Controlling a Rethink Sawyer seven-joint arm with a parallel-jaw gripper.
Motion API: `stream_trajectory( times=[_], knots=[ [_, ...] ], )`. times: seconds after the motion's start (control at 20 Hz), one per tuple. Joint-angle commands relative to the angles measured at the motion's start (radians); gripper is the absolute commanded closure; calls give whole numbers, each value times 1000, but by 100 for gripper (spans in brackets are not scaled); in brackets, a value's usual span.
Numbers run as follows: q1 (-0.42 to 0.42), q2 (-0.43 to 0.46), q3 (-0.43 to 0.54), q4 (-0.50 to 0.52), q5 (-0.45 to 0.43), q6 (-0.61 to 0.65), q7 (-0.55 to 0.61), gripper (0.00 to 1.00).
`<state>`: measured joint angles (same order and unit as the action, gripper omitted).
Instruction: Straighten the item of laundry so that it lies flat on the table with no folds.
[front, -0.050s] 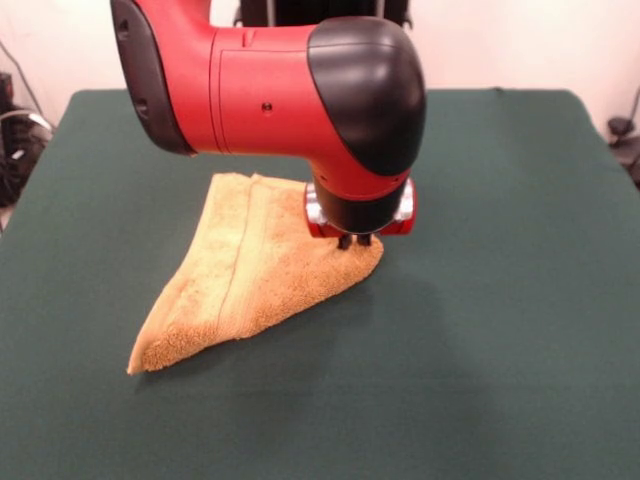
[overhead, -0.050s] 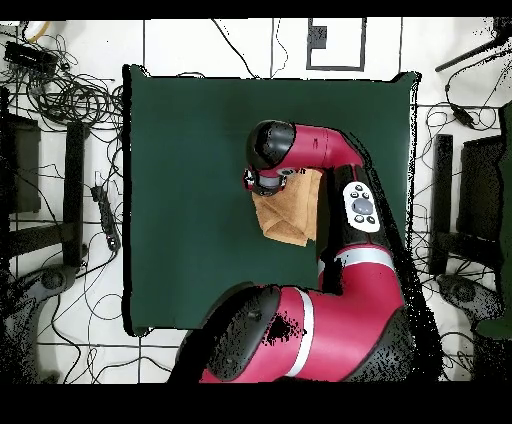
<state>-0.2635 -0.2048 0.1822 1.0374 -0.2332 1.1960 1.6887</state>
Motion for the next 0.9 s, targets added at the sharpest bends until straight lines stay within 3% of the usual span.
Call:
stream_trajectory(
  times=[0.05,0.9],
  knots=[
    [21,19,40,-65,-2,116,-8,100],
    [11,-42,51,-159,2,381,-49,100]
  ],
)
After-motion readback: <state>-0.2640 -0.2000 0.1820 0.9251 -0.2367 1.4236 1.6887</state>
